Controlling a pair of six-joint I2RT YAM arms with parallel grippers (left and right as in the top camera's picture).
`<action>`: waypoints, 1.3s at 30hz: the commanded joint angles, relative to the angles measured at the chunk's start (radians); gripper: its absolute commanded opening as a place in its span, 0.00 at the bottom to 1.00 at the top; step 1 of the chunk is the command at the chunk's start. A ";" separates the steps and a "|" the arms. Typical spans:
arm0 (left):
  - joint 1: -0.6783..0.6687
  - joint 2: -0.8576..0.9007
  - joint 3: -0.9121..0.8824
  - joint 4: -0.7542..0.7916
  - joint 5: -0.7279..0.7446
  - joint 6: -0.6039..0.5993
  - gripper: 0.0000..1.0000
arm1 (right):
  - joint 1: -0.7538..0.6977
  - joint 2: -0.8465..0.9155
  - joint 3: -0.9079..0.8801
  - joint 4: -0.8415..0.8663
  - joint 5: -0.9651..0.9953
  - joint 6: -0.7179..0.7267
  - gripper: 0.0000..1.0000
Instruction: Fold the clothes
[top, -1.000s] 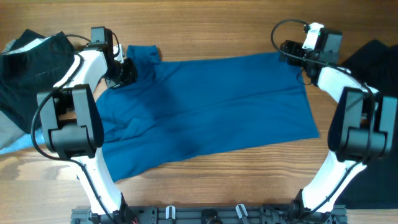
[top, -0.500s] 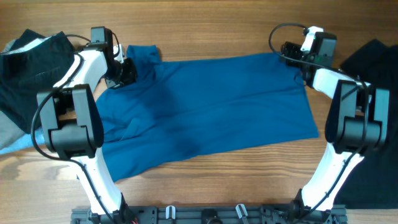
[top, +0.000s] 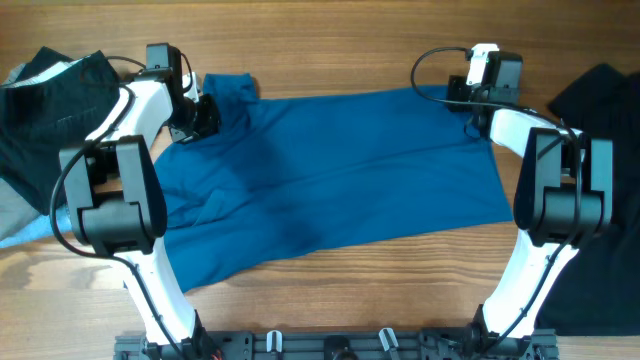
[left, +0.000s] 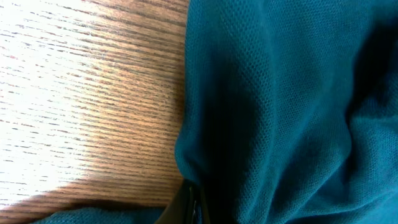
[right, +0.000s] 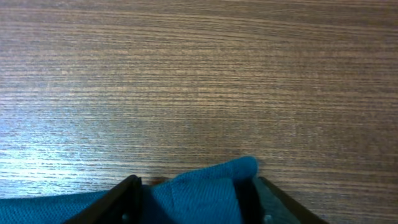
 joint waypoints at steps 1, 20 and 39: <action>-0.006 -0.003 -0.027 -0.021 0.000 -0.009 0.04 | 0.003 0.054 -0.010 -0.030 0.057 -0.003 0.45; 0.015 -0.267 -0.024 -0.032 0.002 -0.010 0.04 | 0.003 -0.232 -0.010 -0.360 0.060 0.095 0.04; 0.190 -0.503 -0.026 -0.621 -0.016 0.003 0.04 | -0.026 -0.568 -0.010 -0.964 0.176 0.092 0.04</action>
